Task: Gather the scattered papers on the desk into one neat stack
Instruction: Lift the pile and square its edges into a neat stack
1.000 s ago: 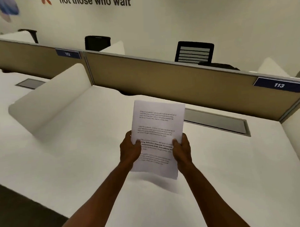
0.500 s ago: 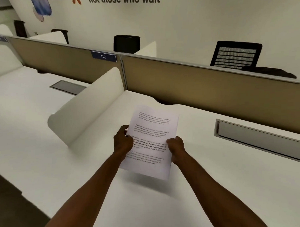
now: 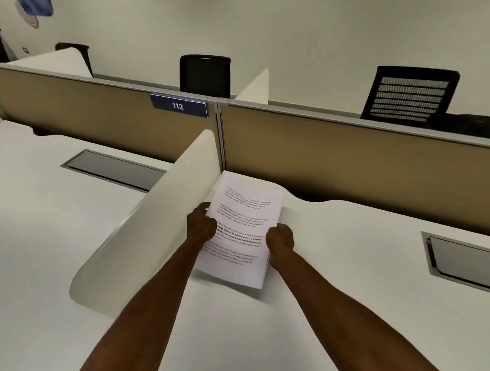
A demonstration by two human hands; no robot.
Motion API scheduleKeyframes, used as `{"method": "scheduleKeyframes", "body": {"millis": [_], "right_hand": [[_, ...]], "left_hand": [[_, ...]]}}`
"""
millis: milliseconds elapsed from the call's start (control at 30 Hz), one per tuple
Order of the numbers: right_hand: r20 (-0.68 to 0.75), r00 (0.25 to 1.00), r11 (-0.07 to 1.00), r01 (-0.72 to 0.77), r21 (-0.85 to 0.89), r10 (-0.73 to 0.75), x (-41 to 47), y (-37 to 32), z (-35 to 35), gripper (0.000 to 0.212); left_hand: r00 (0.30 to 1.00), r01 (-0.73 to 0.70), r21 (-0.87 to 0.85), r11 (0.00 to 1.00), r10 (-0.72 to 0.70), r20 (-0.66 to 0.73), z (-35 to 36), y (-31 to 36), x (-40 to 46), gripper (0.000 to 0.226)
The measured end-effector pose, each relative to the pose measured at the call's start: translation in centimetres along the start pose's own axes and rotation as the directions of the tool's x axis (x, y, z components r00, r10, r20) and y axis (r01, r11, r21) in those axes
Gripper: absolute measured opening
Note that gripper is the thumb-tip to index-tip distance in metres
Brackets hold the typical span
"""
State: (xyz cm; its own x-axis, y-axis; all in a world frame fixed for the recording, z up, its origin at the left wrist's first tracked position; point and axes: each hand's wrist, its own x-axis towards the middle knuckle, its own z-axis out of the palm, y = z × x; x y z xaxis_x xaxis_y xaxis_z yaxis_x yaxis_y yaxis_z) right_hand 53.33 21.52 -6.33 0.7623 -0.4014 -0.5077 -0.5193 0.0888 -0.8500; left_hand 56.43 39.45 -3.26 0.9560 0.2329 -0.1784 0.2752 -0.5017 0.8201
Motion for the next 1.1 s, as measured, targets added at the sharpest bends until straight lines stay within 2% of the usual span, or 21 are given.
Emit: {"method": "scheduleKeyframes", "body": {"millis": [233,367,567,667,767,933,1100], "right_hand": [[-0.058,0.994,0.976,0.080,-0.203,-0.093,6.0,-1.6,2.6,0.033],[-0.147,0.981,0.972,0.093,-0.216,-0.127,8.2,-1.8,3.4,0.033],[-0.193,0.949,0.924,0.173,-0.341,-0.249,8.2,-1.5,4.6,0.021],[-0.223,0.928,0.902,0.198,-0.384,-0.299,8.0,-1.3,4.8,0.031],[-0.227,0.919,0.881,0.205,-0.426,-0.323,7.9,-1.4,4.9,0.037],[-0.213,0.917,0.868,0.217,-0.447,-0.339,8.0,-1.2,5.1,0.016],[-0.183,0.922,0.856,0.225,-0.465,-0.342,8.0,-0.6,5.2,0.010]], "left_hand": [[0.999,-0.036,0.110,0.993,0.032,0.035,1.5,-1.1,7.5,0.049],[0.999,-0.022,0.213,0.977,0.012,0.045,2.7,-1.9,11.1,0.053],[0.998,-0.063,0.321,0.945,0.058,0.025,4.4,-1.8,12.4,0.059],[0.998,-0.068,0.398,0.915,0.059,0.036,5.0,-2.3,12.3,0.063],[0.997,-0.075,0.413,0.908,0.061,0.045,5.0,-2.8,12.4,0.063],[0.994,-0.099,0.415,0.905,0.075,0.074,5.0,-3.1,12.4,0.069],[0.993,-0.120,0.348,0.930,0.112,0.042,5.1,-3.5,12.0,0.070]]}}
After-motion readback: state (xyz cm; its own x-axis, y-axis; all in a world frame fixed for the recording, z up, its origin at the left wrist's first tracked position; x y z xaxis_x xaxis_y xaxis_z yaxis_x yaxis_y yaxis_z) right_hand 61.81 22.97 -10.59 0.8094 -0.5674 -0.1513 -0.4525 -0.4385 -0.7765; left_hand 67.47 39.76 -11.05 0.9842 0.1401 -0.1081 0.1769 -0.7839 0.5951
